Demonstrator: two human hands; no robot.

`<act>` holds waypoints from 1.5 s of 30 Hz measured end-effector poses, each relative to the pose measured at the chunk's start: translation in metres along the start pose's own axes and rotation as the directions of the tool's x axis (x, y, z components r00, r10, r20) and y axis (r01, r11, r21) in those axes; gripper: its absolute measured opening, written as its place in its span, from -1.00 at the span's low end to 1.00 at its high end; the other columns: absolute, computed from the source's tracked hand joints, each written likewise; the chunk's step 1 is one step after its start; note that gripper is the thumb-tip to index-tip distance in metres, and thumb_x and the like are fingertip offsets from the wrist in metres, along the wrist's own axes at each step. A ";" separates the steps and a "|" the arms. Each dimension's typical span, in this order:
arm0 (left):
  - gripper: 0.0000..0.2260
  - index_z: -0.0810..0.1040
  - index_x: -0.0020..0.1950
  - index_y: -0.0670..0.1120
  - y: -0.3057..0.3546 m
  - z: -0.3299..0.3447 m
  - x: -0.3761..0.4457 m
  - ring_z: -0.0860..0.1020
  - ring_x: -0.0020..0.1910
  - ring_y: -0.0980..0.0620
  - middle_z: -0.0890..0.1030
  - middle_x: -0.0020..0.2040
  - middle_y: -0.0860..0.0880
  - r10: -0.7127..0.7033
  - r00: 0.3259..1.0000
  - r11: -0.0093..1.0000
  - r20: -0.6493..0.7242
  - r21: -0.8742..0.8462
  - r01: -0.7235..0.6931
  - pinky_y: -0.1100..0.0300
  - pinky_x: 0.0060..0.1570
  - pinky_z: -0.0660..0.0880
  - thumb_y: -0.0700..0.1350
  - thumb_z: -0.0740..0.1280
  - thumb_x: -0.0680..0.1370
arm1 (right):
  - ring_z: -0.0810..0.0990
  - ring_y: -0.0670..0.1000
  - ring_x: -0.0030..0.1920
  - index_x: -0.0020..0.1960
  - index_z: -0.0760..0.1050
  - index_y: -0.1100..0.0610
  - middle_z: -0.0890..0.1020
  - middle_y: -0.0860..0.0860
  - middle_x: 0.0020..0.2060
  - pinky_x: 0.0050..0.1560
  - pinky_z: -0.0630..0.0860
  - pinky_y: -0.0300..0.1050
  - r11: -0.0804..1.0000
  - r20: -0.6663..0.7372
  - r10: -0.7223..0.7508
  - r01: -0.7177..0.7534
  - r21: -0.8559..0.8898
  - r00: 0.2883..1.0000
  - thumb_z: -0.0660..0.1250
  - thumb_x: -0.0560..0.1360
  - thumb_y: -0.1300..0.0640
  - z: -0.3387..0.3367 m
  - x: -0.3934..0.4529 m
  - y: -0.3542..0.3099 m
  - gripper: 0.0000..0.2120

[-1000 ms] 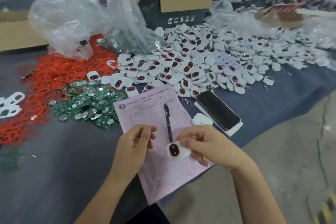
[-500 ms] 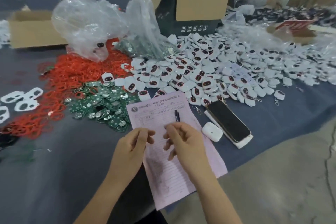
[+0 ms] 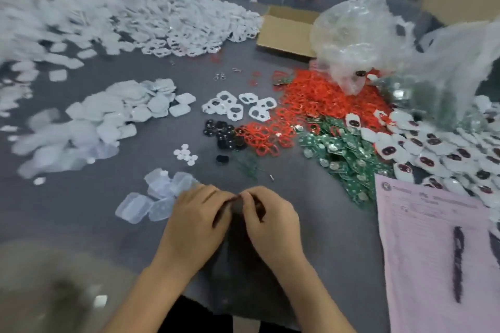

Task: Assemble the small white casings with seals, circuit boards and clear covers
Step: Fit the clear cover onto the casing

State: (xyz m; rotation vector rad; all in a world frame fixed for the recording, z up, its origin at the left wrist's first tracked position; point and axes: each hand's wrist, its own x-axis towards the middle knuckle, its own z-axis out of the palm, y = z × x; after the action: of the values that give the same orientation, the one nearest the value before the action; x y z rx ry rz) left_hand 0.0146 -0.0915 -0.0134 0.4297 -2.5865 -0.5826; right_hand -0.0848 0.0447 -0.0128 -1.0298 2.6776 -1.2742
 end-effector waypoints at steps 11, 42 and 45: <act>-0.58 0.66 0.17 0.01 -0.067 -0.039 -0.034 0.46 0.12 -0.10 0.55 0.07 0.01 -0.285 0.920 0.944 -0.269 0.086 0.318 0.07 0.07 0.29 0.24 0.33 0.46 | 0.51 -0.25 -0.16 0.09 0.62 -0.13 0.61 -0.20 -0.03 -0.23 0.42 -0.24 0.975 0.048 -0.169 0.174 -0.139 0.985 0.43 0.55 -0.05 0.060 0.041 -0.038 -0.88; -0.75 0.64 0.23 -0.07 -0.159 -0.081 0.028 0.49 0.21 -0.17 0.61 0.19 -0.03 -0.403 0.851 0.873 -0.337 0.139 0.468 -0.08 0.18 0.43 -0.10 0.47 0.56 | 0.60 -0.15 -0.32 0.08 0.59 -0.15 0.68 -0.23 -0.18 -0.33 0.36 -0.48 0.925 0.045 -0.238 0.212 0.315 0.970 0.26 0.63 -0.10 0.125 0.112 -0.081 -0.86; -0.69 0.61 0.30 -0.07 -0.164 -0.081 0.046 0.47 0.22 -0.18 0.60 0.21 -0.04 -0.422 0.844 0.855 -0.332 0.164 0.492 -0.06 0.16 0.40 -0.03 0.45 0.58 | 0.60 -0.10 -0.35 0.09 0.59 -0.13 0.68 -0.18 -0.21 -0.36 0.37 -0.43 0.923 0.050 -0.224 0.196 0.331 0.973 0.26 0.65 -0.10 0.125 0.111 -0.081 -0.85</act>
State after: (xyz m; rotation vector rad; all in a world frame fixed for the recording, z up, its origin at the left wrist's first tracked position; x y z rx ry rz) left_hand 0.0473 -0.2767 -0.0083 1.1571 -2.2778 -0.3176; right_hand -0.0935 -0.1405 -0.0110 -1.3113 2.2367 -1.5958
